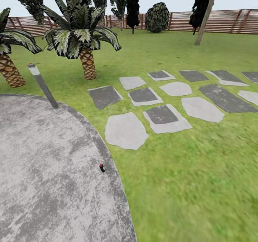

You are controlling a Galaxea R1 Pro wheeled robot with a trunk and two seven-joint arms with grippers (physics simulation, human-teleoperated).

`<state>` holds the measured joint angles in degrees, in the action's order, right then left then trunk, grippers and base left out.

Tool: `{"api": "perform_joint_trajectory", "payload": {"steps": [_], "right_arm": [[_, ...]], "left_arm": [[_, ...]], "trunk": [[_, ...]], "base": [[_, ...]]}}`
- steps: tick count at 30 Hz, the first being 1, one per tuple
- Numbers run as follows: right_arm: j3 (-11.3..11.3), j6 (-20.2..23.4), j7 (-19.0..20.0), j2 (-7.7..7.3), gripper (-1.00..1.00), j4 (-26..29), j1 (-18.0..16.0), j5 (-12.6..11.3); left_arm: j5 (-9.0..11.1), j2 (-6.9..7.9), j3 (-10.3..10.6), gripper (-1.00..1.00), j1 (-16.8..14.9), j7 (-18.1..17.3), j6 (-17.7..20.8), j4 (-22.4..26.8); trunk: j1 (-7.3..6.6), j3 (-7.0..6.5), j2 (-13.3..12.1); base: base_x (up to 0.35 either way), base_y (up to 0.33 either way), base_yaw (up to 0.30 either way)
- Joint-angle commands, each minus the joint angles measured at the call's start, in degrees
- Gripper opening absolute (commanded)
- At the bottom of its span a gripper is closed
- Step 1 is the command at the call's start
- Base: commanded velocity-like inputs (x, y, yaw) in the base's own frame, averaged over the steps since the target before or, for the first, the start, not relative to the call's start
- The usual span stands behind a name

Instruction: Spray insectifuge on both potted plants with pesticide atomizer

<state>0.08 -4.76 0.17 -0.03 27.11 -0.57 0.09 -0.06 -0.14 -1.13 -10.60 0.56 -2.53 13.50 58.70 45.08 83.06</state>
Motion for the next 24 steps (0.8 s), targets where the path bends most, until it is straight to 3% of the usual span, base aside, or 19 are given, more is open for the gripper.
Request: {"api": "perform_joint_trajectory", "payload": {"steps": [1,24], "right_arm": [[0.0,-0.2,0.0,-0.01,1.0,0.0,0.0,0.0],[0.0,-0.2,0.0,0.0,1.0,0.0,0.0,0.0]], "left_arm": [[0.0,-0.02,-0.1,1.0,0.0,0.1,-0.2,-0.1],[0.1,-0.02,-0.2,1.0,0.0,0.1,-0.2,-0.1]], "trunk": [[0.03,0.1,0.0],[0.03,1.55,0.0]], "base": [[0.285,-0.186,0.2],[0.27,-0.202,0.2]]}}
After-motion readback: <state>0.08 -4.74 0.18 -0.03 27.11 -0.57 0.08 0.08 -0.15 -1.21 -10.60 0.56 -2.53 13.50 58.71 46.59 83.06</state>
